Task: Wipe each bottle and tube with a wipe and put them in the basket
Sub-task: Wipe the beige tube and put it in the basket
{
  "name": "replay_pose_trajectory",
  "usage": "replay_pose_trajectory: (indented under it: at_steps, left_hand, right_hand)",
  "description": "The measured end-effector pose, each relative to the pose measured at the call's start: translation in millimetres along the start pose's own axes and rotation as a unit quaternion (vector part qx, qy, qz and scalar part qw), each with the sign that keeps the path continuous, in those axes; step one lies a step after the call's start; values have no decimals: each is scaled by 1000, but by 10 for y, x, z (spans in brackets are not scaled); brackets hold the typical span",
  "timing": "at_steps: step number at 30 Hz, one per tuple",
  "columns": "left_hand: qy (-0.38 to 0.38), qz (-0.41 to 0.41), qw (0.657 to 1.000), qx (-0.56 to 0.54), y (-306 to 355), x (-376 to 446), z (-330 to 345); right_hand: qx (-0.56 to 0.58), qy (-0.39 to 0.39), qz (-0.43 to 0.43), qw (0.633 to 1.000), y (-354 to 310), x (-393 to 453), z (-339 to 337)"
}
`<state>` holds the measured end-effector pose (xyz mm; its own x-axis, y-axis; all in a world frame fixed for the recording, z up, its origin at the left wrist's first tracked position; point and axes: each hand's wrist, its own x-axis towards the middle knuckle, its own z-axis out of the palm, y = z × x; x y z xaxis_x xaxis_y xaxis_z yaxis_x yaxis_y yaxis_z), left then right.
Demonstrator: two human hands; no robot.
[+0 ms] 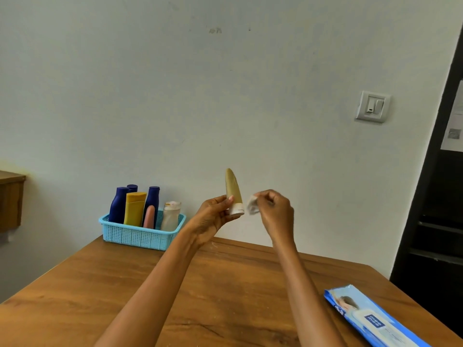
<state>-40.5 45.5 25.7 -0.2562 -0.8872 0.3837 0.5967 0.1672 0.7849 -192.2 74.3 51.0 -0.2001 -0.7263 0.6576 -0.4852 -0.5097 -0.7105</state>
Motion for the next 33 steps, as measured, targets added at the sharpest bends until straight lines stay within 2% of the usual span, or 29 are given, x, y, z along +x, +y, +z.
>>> replay_pose_trajectory:
  at_steps: [3, 7, 9, 13, 18, 21, 25, 29, 33]
  left_hand:
    - [-16, -28, 999, 32, -54, -7, 72]
    - [-53, -41, 996, 56, -130, 4, 127]
    - [-49, -34, 998, 36, -121, 18, 113]
    - [-16, -28, 999, 26, -106, 29, 48]
    - [19, -59, 998, 32, -157, 5, 95]
    - [7, -99, 994, 51, -161, -20, 144]
    - [-60, -162, 981, 92, -176, -61, 220]
    - [-59, -168, 980, 93, -238, -42, 265]
    - [-33, -157, 984, 75, -232, -20, 220]
  right_hand:
    - [65, 36, -13, 997, 16, 5, -34]
    - [82, -62, -4, 995, 2, -67, 92]
    - [68, -78, -15, 994, -8, -91, 141]
    - [-15, -49, -82, 995, 8, -87, 117]
    - [-130, -23, -67, 989, 138, -39, 4]
    - [-97, 23, -25, 995, 201, -6, -39]
    - [-23, 93, -5, 995, 267, 31, -133]
    - [41, 39, 16, 998, 278, 23, -149]
    - [21, -13, -16, 1000, 211, -31, -10]
